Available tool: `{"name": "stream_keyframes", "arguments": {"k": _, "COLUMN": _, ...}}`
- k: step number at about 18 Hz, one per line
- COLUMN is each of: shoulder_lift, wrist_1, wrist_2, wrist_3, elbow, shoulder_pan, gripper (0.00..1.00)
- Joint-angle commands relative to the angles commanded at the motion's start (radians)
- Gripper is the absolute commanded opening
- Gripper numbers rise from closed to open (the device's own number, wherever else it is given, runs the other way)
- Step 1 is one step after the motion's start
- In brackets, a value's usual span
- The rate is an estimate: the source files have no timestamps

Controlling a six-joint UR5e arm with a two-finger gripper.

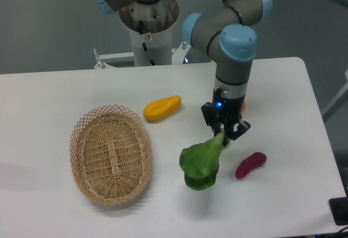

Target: Pick up the green vegetable from the table

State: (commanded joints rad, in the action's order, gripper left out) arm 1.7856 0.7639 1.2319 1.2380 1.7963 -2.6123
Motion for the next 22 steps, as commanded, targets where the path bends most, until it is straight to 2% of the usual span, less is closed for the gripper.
{"name": "stream_keyframes", "arguments": {"k": 3, "shoulder_lift": -0.02, "wrist_1": 0.002, "wrist_2": -0.005, "wrist_3": -0.003, "elbow": 0.012, "shoulder_pan": -0.011, "gripper": 0.3}}
{"name": "stream_keyframes", "arguments": {"k": 22, "shoulder_lift": -0.02, "wrist_1": 0.002, "wrist_2": -0.005, "wrist_3": -0.006, "elbow": -0.005, "shoulder_pan": -0.012, "gripper": 0.31}}
